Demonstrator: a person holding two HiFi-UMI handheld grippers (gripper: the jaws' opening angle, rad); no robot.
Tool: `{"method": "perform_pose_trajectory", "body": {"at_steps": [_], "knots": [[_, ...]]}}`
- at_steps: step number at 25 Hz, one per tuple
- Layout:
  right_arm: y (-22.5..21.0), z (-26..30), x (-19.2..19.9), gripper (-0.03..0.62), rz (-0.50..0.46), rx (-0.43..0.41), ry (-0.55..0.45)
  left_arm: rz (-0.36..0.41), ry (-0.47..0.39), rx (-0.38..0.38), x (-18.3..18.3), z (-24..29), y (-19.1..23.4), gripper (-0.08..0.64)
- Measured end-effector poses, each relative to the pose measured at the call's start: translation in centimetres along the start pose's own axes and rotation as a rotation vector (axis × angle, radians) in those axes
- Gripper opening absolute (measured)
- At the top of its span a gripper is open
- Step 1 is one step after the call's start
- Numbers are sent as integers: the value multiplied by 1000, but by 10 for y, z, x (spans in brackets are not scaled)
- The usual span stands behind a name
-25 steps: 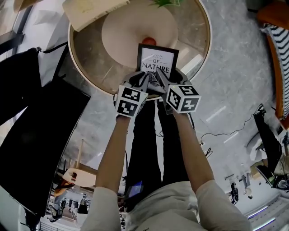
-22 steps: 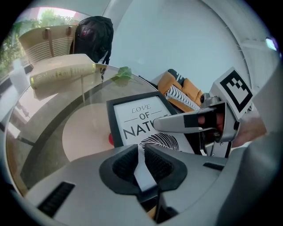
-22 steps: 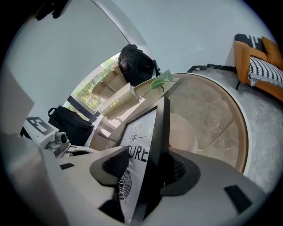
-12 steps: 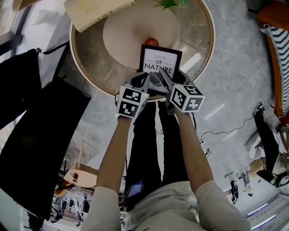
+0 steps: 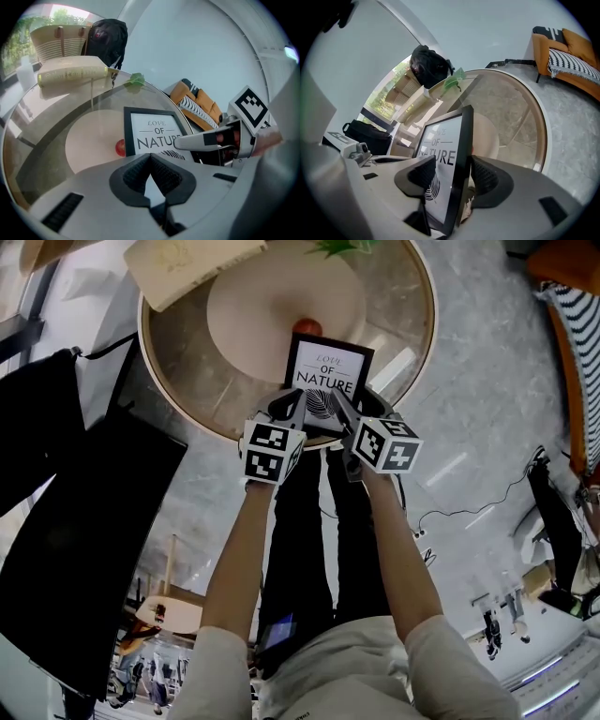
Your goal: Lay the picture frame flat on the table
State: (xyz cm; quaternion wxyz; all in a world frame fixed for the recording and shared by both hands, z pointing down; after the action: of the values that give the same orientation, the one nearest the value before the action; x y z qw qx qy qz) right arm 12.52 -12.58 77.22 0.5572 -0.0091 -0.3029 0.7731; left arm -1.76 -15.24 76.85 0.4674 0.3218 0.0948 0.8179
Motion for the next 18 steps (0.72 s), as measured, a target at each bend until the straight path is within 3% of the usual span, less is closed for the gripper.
{"method": "perform_pose_trajectory", "body": {"at_steps": [10, 13, 18], "knots": [[-6, -10, 9, 230, -24, -5, 15, -6, 9, -21, 1, 6, -6, 21], [-5, -15, 9, 230, -35, -30, 9, -30, 34, 2, 7, 6, -10, 22], [-1, -32, 7, 230, -121, -71, 12, -43, 37, -12, 17, -10, -20, 23]]}}
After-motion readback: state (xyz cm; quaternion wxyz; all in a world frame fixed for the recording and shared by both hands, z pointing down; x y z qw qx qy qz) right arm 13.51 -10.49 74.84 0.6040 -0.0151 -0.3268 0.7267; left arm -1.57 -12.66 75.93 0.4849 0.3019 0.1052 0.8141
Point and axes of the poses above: the fingertips, and each gripper's own axes: z forward along the fingers, y to its left, x out of its underside, the point moved 6 cm from there along -z, backward along the fingers, and after that the axes turned 1 degree about x, right-handed, at the moved point
